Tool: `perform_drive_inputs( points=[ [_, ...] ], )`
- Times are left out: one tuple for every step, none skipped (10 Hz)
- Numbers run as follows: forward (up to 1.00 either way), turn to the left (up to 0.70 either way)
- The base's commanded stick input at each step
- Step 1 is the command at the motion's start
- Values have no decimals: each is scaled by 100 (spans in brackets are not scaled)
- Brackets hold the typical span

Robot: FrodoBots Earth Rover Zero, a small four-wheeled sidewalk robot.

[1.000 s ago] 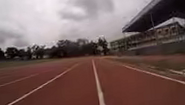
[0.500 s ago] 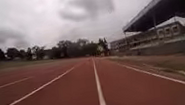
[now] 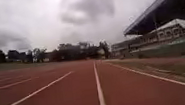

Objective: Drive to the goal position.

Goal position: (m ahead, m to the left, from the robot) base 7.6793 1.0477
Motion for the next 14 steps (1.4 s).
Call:
perform_drive_inputs(
  points=[
    [70,0],
    [70,0],
    [70,0],
    [70,0],
    [70,0],
    [70,0],
    [70,0],
    [70,0],
    [70,0],
    [70,0],
    [70,0],
    [70,0],
    [70,0],
    [70,0]
  ],
)
